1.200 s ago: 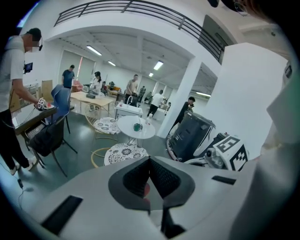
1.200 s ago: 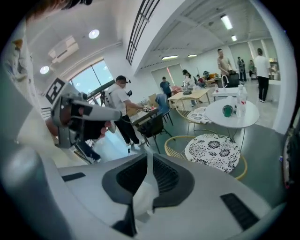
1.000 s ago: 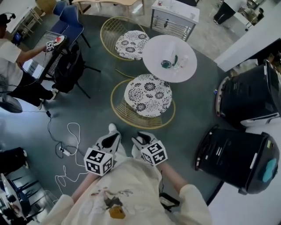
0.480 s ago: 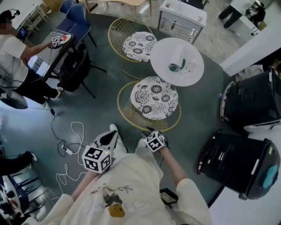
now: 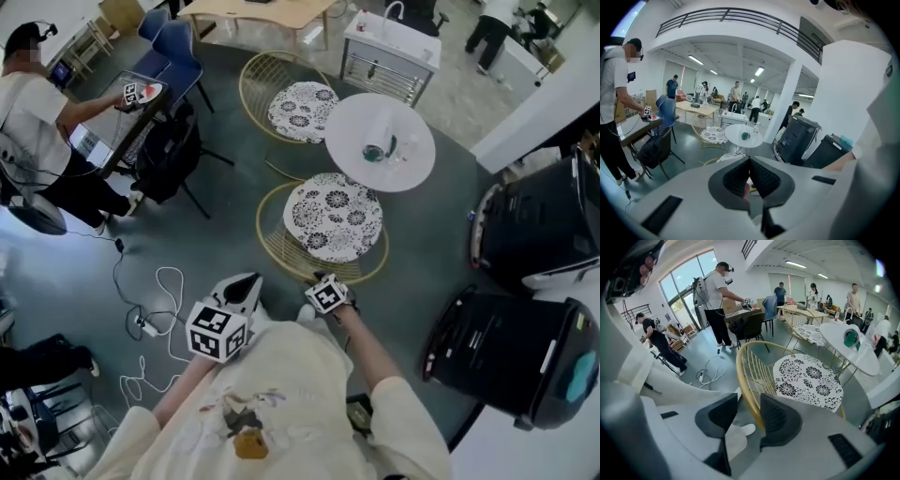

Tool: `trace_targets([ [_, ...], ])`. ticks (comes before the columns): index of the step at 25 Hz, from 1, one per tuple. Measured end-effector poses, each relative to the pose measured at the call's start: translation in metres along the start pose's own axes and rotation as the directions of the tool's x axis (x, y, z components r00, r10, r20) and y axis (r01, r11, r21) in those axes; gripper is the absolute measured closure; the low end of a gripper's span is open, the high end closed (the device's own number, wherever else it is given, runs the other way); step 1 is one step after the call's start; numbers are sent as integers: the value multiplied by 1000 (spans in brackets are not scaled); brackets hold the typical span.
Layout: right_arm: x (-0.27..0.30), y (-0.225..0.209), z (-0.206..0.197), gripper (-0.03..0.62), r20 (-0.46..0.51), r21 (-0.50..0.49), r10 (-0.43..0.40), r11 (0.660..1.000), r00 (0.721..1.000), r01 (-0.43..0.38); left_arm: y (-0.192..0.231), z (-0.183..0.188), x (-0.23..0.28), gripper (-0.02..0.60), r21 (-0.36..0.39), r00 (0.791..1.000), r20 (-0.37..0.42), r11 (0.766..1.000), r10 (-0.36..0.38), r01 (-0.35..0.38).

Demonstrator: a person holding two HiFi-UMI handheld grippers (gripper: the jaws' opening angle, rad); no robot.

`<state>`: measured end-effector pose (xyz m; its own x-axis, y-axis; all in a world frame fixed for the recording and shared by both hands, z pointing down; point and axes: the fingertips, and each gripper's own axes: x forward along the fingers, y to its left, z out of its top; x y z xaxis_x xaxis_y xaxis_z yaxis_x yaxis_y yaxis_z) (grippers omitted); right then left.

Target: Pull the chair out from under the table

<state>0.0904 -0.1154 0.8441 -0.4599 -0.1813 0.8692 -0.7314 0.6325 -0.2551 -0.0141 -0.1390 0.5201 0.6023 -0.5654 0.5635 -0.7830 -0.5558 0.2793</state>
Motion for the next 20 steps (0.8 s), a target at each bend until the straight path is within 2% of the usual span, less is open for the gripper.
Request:
trace_targets([
  [3,2,-7,-4,450,-22,-78,-47,996,999,45,-1,-5,-4,580,2,1000,3,1000,17,-17],
  [6,4,-8,-5,484,-37,-135,-65,989,997,60,6,-11,-9,580,-44,999,6,998,42,-41],
  [10,4,-5,-9,494,-80,-153,-47,988,996,34,10,-17,-15,580,-105,997,22,992,75,-72],
  [13,2,-6,-9,500,-75,-179,-65,983,995,51,5,-20,-14,580,-96,997,26,993,72,-69],
  [15,3,-6,-7,500,-60,-180,-69,982,996,58,0,-33,-2,580,-43,999,-21,999,25,-26],
  [16,3,-6,-7,500,-54,-183,-72,981,996,61,-4,-46,9,580,-3,997,-70,1000,-18,18],
  [18,3,-7,-6,500,-46,-189,-74,980,996,64,-9,-80,33,578,68,977,-189,992,-94,108],
  [20,2,-7,-7,500,-48,-174,-60,983,997,50,-7,-110,52,578,124,955,-274,981,-113,152],
])
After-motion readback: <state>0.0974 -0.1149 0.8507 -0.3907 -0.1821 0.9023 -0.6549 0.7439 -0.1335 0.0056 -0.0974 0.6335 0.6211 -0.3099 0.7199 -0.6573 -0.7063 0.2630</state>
